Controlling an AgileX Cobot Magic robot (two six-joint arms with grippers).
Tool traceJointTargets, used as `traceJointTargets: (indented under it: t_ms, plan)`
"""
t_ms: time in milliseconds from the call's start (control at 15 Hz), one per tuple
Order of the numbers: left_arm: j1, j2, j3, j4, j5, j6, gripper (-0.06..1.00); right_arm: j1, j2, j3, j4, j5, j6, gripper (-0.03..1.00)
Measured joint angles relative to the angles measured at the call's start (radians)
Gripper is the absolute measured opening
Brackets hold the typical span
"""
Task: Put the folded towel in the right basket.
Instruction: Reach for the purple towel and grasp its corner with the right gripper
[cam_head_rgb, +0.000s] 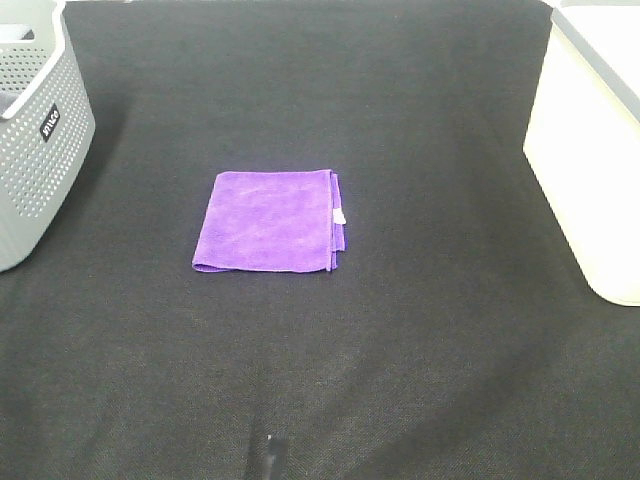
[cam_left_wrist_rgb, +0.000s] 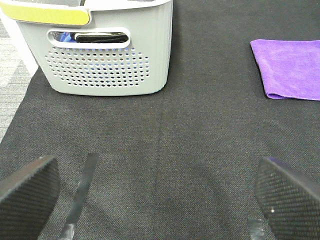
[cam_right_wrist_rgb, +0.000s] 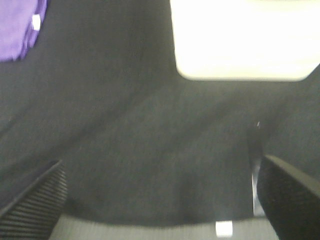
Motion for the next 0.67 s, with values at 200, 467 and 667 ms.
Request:
traceJointTargets:
  t_ms: [200, 467, 667]
  plan:
    - [0.000, 0.000, 0.000, 0.000, 0.000, 0.000, 0.99, 0.000, 0.555, -0.287, 0.056, -0.003, -0.004, 0.98]
    - [0.000, 0.000, 0.000, 0.000, 0.000, 0.000, 0.99, 0.000, 1.033, -0.634, 0.257, 0.006, -0.117, 0.98]
    - [0.000, 0.000, 0.000, 0.000, 0.000, 0.000, 0.99, 0.014, 1.233, -0.758, 0.458, 0.014, -0.179, 0.98]
